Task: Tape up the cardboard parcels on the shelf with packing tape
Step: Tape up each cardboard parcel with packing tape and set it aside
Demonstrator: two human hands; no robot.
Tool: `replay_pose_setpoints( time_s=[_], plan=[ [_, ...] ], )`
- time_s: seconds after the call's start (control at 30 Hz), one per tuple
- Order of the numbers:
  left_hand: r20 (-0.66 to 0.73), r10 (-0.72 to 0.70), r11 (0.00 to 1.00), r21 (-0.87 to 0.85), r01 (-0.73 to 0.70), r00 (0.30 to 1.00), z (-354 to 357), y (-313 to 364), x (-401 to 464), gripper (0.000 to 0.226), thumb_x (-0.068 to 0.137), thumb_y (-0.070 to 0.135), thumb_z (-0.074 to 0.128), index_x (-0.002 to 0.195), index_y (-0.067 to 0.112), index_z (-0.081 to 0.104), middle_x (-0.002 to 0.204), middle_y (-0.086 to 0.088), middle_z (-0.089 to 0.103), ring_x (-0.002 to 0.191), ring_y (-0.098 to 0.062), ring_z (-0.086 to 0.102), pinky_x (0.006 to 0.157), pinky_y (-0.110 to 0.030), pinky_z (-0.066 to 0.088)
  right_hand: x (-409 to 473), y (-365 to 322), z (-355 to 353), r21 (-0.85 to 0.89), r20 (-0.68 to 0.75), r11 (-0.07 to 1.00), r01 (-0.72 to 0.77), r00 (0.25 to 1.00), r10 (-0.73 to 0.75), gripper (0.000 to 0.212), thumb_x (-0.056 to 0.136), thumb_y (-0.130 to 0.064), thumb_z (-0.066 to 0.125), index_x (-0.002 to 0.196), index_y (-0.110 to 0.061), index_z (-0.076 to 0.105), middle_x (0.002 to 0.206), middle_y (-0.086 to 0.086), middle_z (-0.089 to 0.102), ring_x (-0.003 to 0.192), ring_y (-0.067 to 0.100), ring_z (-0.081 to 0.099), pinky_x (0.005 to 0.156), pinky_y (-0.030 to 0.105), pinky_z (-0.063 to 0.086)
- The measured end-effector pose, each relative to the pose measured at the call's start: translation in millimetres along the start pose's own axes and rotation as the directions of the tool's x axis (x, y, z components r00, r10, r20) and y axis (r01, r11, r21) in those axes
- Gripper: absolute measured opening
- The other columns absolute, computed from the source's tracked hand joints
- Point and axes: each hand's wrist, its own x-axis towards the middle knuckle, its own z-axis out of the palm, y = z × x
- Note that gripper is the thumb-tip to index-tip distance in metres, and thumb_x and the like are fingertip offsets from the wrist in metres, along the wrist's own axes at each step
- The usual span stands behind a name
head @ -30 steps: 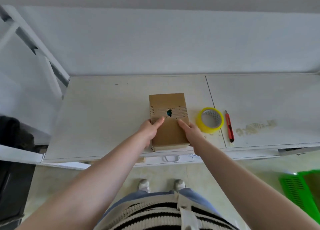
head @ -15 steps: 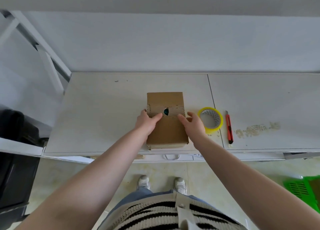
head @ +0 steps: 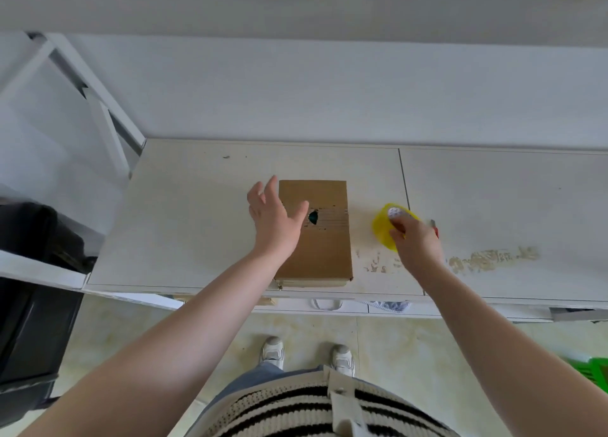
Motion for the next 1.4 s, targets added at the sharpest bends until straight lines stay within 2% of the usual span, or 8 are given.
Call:
replay_pose_setpoints(
  time_s=[0.1, 0.2, 0.5, 0.7, 0.83, 1.07, 1.27, 1.4],
  plan=[
    [0.088, 0.168, 0.985, -0.065, -0.163, 0.982, 0.2, 15.7, -1.6, 0.067, 0.098, 0.031, 0.058, 0.154, 0.019, 0.024, 0.157, -0.004, 0.017, 0.146, -0.017, 0.021, 0.111, -0.023, 0.023, 7.2, -13.1, -32.0, 0.268, -0.019, 0.957, 0.112, 0.994, -0.111, 0.024, 0.091, -0.009, 0.063, 0.113, -0.017, 0.070, 0.098, 0.003, 0.071, 0.097, 0.027, 0.066, 0.086, 0.038, 0.051],
    [0.182, 0.307, 0.948, -0.141, -0.284, 0.934, 2.4, 33.6, -3.3, 0.065, 0.097, 0.033, 0.059, 0.153, 0.021, 0.029, 0.148, 0.000, 0.034, 0.131, -0.006, 0.036, 0.108, -0.025, 0.033, -2.6, -39.8, -56.7, 0.380, 0.012, 0.880, 0.284, 0.950, -0.312, 0.026, 0.091, -0.006, 0.064, 0.102, -0.028, 0.068, 0.091, -0.011, 0.070, 0.090, 0.014, 0.067, 0.081, 0.030, 0.050],
    [0.090, 0.218, 0.950, -0.247, -0.190, 0.972, -15.6, 28.5, 8.7, 0.019, 0.091, 0.022, 0.070, 0.109, 0.015, 0.072, 0.105, 0.002, 0.073, 0.094, -0.005, 0.068, 0.086, -0.019, 0.052, -17.5, -86.5, -49.0, 0.395, 0.067, 0.826, 0.403, 0.884, -0.463, 0.025, 0.091, -0.004, 0.061, 0.110, -0.018, 0.070, 0.087, -0.024, 0.064, 0.081, -0.009, 0.060, 0.075, 0.008, 0.043],
    [0.059, 0.180, 0.945, -0.286, -0.156, 0.982, -19.8, 24.2, 9.5, 0.014, 0.086, 0.013, 0.075, 0.079, 0.021, 0.066, 0.100, 0.004, 0.073, 0.087, -0.007, 0.070, 0.074, -0.012, 0.050, -16.1, -95.3, -43.0, 0.368, 0.079, 0.839, 0.401, 0.885, -0.458, 0.025, 0.092, -0.003, 0.060, 0.114, -0.012, 0.068, 0.088, -0.021, 0.062, 0.079, -0.014, 0.056, 0.072, 0.006, 0.039],
    [0.056, 0.148, 0.956, -0.265, -0.129, 0.987, -21.3, 27.2, 9.5, 0.009, 0.086, 0.017, 0.075, 0.081, 0.018, 0.067, 0.093, 0.011, 0.071, 0.084, -0.003, 0.068, 0.072, -0.012, 0.047, -16.1, -100.3, -42.0, 0.357, 0.090, 0.858, 0.370, 0.900, -0.426, 0.027, 0.093, -0.003, 0.056, 0.117, -0.010, 0.066, 0.096, -0.010, 0.062, 0.078, -0.011, 0.053, 0.070, 0.004, 0.037],
    [0.013, 0.084, 0.962, -0.261, -0.077, 0.996, -19.7, 35.6, 10.0, 0.011, 0.087, 0.021, 0.074, 0.085, 0.011, 0.069, 0.095, 0.010, 0.071, 0.084, -0.004, 0.064, 0.069, -0.008, 0.043, -26.8, -108.8, -32.8, 0.350, 0.101, 0.864, 0.362, 0.902, -0.419, 0.018, 0.101, -0.022, 0.049, 0.116, -0.013, 0.052, 0.103, 0.002, 0.066, 0.086, 0.022, 0.056, 0.075, 0.036, 0.046],
    [0.072, 0.054, 0.977, -0.210, -0.038, 0.996, -24.3, 35.4, 10.9, 0.016, 0.085, 0.019, 0.076, 0.072, 0.017, 0.066, 0.090, 0.006, 0.073, 0.088, -0.019, 0.068, 0.081, -0.031, 0.052, -26.8, -111.0, -38.0, 0.257, 0.086, 0.894, 0.367, 0.913, -0.399, 0.025, 0.101, -0.032, 0.051, 0.117, -0.014, 0.058, 0.096, 0.000, 0.065, 0.080, 0.019, 0.054, 0.064, 0.028, 0.036],
    [0.118, -0.004, 0.964, -0.265, 0.035, 0.993, -36.4, 45.8, 1.8, 0.021, 0.085, 0.013, 0.076, 0.069, 0.016, 0.063, 0.074, 0.002, 0.068, 0.067, -0.009, 0.061, 0.065, -0.020, 0.047, -16.7, -105.6, -50.8, 0.131, 0.055, 0.903, 0.410, 0.906, -0.420, 0.028, 0.097, -0.037, 0.057, 0.102, -0.011, 0.065, 0.077, -0.005, 0.057, 0.070, 0.017, 0.051, 0.053, 0.014, 0.033]
  ],
)
